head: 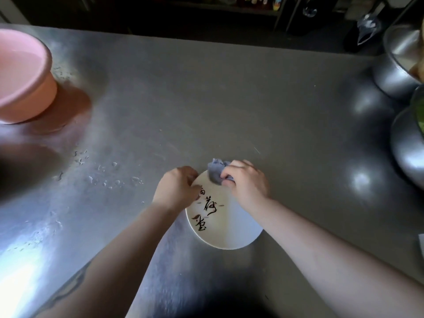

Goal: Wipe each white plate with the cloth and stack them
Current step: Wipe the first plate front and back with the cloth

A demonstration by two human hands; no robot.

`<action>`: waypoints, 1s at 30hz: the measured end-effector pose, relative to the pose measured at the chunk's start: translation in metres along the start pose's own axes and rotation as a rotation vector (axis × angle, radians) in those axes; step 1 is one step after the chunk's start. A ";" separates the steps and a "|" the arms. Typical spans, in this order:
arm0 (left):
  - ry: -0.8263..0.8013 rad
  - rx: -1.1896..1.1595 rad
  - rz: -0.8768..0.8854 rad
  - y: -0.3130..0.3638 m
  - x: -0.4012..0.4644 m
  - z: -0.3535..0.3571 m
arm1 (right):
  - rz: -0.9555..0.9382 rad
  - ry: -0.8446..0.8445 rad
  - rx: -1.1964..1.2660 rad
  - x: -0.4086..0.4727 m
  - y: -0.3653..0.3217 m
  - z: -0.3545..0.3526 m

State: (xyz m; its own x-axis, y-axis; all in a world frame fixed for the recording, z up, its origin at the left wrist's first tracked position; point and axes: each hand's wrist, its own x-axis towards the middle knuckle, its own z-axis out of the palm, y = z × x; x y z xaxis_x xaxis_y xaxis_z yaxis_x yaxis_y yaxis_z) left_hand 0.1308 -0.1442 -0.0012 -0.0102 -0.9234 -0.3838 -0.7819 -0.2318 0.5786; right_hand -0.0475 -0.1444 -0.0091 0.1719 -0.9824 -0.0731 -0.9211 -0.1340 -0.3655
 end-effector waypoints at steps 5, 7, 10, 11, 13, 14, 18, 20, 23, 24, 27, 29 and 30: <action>-0.068 0.026 -0.081 -0.004 0.009 0.001 | 0.020 -0.017 -0.020 -0.003 0.003 -0.001; -0.233 -0.030 -0.172 -0.015 0.000 -0.001 | 0.064 0.005 -0.041 -0.007 0.013 -0.002; -0.313 0.042 -0.113 -0.015 -0.005 0.003 | 0.051 0.016 -0.030 -0.011 0.012 -0.001; -0.218 0.081 -0.055 -0.011 -0.002 0.005 | 0.028 0.012 -0.024 -0.010 0.007 0.001; -0.080 0.071 0.020 0.001 0.002 0.007 | -0.035 -0.001 -0.024 -0.009 -0.005 0.004; -0.060 0.045 0.026 0.004 0.003 0.008 | -0.055 -0.011 -0.029 -0.008 -0.008 0.005; -0.052 -0.051 -0.108 -0.008 -0.002 0.006 | 0.031 -0.007 -0.098 -0.009 0.007 -0.003; -0.148 -0.093 -0.188 -0.019 -0.009 0.003 | 0.094 0.012 -0.126 -0.012 0.018 -0.006; -0.277 -0.047 -0.170 -0.014 -0.009 0.002 | 0.036 0.013 -0.080 -0.013 0.014 -0.004; -0.196 -0.040 -0.130 -0.010 -0.005 0.003 | -0.003 0.002 -0.051 -0.012 0.009 -0.002; -0.028 0.019 -0.010 0.004 0.006 0.007 | -0.080 -0.017 -0.023 -0.010 -0.004 0.003; -0.049 -0.001 -0.005 0.005 0.006 0.010 | -0.059 -0.019 -0.026 -0.010 -0.003 0.001; -0.045 -0.014 -0.021 0.002 0.002 0.010 | -0.025 -0.020 -0.041 -0.010 0.000 -0.001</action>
State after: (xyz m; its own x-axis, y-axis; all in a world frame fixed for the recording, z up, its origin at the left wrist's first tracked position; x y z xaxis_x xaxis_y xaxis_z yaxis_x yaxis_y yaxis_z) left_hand 0.1229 -0.1436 -0.0086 -0.0215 -0.9037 -0.4277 -0.7736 -0.2559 0.5797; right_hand -0.0500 -0.1343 -0.0075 0.2017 -0.9759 -0.0833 -0.9298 -0.1641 -0.3294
